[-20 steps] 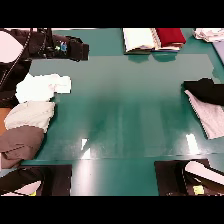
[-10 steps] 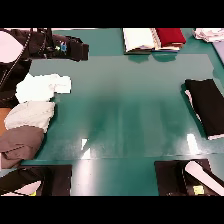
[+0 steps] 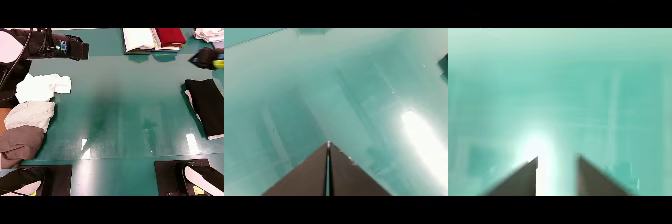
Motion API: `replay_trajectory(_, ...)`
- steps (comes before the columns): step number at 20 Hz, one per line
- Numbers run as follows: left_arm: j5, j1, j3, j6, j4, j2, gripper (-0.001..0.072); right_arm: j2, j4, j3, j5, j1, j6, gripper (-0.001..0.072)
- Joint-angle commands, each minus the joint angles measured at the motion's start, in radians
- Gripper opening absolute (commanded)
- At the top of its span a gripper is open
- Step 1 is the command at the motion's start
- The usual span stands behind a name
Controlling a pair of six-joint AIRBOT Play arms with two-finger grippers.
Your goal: Fold the shirts.
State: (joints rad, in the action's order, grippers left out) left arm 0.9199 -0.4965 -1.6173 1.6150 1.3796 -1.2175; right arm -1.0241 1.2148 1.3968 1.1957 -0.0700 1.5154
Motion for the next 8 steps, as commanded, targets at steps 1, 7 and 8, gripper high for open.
replay_trajectory(1, -0.004, 0.000, 0.000, 0.000, 0.000, 0.000, 0.0026, -0.029, -0.009, 0.004, -0.037, 0.191, -0.052, 0.0018)
replay_trajectory(7, -0.004, 0.000, 0.000, 0.000, 0.000, 0.000, 0.0026, -0.070, -0.011, 0.004, -0.035, 0.261, -0.051, 0.0018)
replay_trajectory(8, -0.004, 0.000, 0.000, 0.000, 0.000, 0.000, 0.0026, -0.070, -0.011, 0.004, -0.034, 0.261, -0.051, 0.0018)
